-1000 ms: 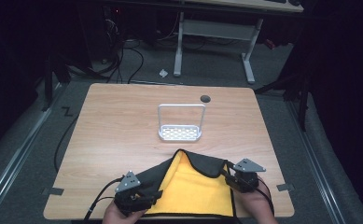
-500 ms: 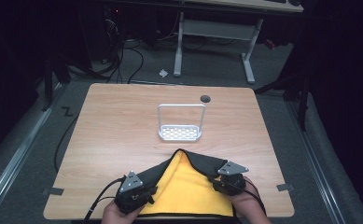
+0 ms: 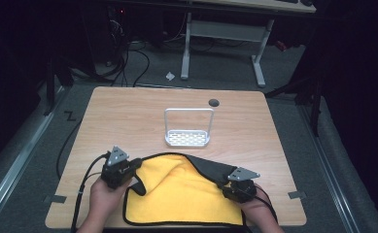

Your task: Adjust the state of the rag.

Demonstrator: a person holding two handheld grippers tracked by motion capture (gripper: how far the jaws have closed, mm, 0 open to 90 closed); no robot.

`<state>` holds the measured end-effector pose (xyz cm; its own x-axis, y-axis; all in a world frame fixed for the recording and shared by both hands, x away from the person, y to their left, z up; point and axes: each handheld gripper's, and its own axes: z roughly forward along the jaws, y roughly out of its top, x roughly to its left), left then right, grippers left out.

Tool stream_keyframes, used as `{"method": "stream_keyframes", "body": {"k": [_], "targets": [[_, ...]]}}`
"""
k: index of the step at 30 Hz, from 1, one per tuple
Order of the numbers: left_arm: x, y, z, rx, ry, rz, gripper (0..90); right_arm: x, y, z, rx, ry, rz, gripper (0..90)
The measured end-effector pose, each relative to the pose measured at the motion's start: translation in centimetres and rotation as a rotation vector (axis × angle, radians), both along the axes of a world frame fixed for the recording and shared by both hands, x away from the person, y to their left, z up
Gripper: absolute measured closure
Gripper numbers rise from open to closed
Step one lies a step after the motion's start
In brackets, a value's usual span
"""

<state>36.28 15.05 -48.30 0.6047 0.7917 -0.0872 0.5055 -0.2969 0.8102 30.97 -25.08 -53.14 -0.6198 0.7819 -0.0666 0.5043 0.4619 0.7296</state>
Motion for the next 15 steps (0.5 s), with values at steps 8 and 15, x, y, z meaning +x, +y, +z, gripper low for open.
{"method": "stream_keyframes", "body": {"k": [8, 15], "targets": [[5.5, 1.3, -2.0, 0.028, 0.073, 0.136, 70.7, 0.1, -0.1, -0.1, 0.016, 0.004, -0.003, 58.6], [2.4, 3.2, -0.5, -0.1, 0.041, 0.114, 69.3, 0.1, -0.1, -0.1, 0.014, 0.001, -0.008, 60.0]]}}
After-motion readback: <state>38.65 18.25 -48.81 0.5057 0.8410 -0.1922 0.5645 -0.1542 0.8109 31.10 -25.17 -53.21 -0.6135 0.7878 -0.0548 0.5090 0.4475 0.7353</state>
